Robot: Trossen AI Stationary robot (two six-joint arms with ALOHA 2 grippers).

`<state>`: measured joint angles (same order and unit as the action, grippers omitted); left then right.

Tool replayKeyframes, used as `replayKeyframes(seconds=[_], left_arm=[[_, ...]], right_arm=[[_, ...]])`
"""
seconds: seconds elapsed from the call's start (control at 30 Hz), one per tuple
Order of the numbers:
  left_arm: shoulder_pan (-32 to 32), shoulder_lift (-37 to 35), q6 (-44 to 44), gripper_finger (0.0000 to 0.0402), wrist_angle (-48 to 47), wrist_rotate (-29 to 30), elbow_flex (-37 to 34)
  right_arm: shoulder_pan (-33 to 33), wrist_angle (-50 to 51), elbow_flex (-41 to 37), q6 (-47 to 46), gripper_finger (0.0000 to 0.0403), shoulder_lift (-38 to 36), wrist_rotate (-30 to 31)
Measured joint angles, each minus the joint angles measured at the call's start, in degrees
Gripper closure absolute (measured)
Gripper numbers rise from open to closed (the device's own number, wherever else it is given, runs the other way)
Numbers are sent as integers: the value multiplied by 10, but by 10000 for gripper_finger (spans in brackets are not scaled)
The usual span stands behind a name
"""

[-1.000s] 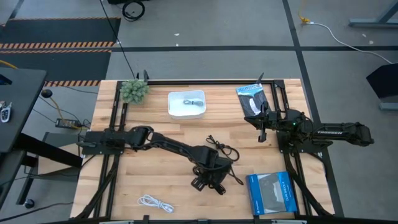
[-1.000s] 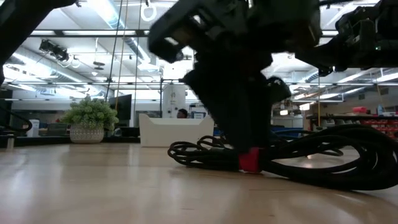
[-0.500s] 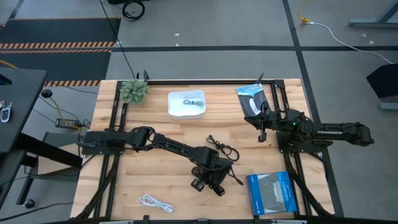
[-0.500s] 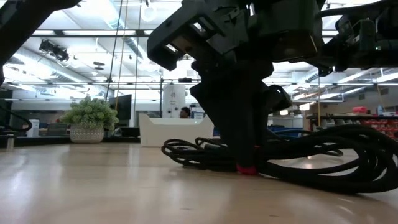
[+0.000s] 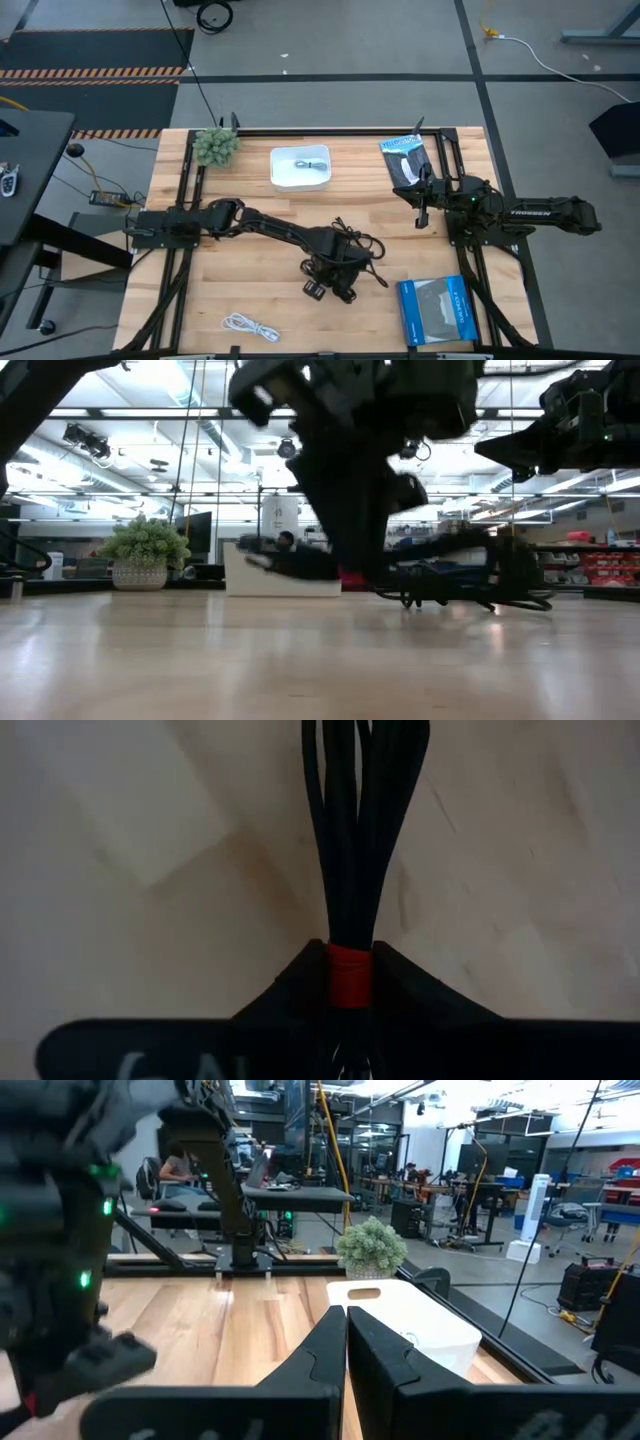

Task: Pick and place USB-C Cables
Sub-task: Put the bottom black charger cable into the white bin

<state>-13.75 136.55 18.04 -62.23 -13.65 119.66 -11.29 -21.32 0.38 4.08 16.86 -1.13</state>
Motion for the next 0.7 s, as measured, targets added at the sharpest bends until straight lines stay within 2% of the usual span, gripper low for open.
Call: replayKeyframes(seconds=[0.7], left_arm=[[27,-144,-100,338,-20,37,0]], right_arm=[[0,0,0,0,383,0,0]])
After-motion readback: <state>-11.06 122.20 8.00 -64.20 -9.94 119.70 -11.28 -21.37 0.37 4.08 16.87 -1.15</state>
